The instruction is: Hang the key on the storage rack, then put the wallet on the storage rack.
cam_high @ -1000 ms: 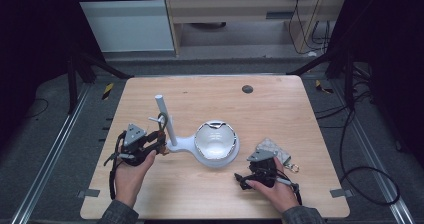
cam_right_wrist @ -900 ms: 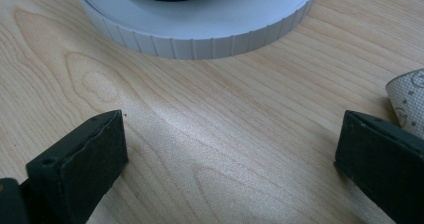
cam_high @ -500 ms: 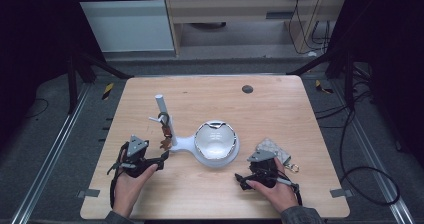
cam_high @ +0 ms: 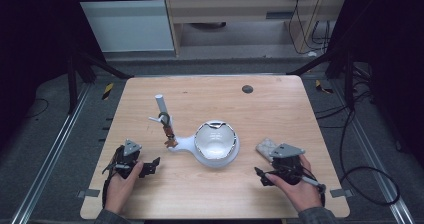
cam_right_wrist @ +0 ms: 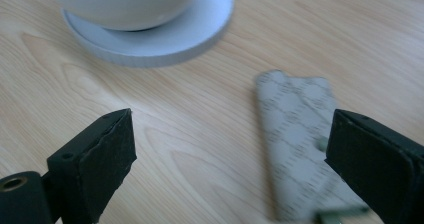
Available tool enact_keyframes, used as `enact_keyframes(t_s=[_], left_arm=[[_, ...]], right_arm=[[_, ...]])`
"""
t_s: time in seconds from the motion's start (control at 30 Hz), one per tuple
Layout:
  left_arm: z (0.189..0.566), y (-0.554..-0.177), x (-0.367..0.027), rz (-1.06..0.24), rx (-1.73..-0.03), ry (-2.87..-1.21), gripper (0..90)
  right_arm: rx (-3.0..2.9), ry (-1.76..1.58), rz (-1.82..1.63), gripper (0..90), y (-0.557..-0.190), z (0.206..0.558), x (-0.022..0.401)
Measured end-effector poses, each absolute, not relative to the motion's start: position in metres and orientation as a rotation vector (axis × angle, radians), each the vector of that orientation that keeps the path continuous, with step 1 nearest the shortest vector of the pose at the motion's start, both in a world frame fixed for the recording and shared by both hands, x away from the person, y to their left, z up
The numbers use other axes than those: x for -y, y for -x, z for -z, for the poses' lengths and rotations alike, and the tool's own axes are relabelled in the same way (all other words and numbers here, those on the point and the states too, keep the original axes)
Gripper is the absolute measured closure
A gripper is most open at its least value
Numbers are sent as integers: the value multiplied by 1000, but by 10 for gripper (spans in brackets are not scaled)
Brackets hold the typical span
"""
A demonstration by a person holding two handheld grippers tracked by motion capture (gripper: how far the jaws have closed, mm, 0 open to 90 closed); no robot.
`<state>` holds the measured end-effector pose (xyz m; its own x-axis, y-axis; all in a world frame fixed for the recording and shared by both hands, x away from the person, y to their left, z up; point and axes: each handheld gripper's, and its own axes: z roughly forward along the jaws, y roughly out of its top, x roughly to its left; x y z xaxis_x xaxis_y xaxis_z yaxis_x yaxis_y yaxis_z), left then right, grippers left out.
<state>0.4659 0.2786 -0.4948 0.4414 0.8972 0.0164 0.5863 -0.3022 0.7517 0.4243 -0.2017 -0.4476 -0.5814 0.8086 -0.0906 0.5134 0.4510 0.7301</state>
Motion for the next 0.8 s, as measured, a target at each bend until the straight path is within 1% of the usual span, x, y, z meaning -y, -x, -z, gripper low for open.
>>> enact_keyframes(t_s=[0.07,0.13,0.3,0.47,0.6,0.8], left_arm=[[496,-467,-279,-586,-1247,-2015,49],[500,-468,-278,-582,-1251,-2039,47],[502,-471,-279,-567,-1253,-2030,42],[507,-473,-277,-546,-1255,-2055,42],[508,-473,-275,-555,-1248,-2066,18],[508,-473,-275,-556,-1247,-2068,16]], right_arm=[[-2279,-1122,-915,77,-424,446,206],[-2281,-1174,-898,83,-424,442,221],[-2280,-1269,-901,93,-425,442,236],[-2294,-1326,-890,90,-434,442,240],[-2293,-1349,-880,90,-441,439,243],[-2301,-1362,-864,86,-440,435,245]])
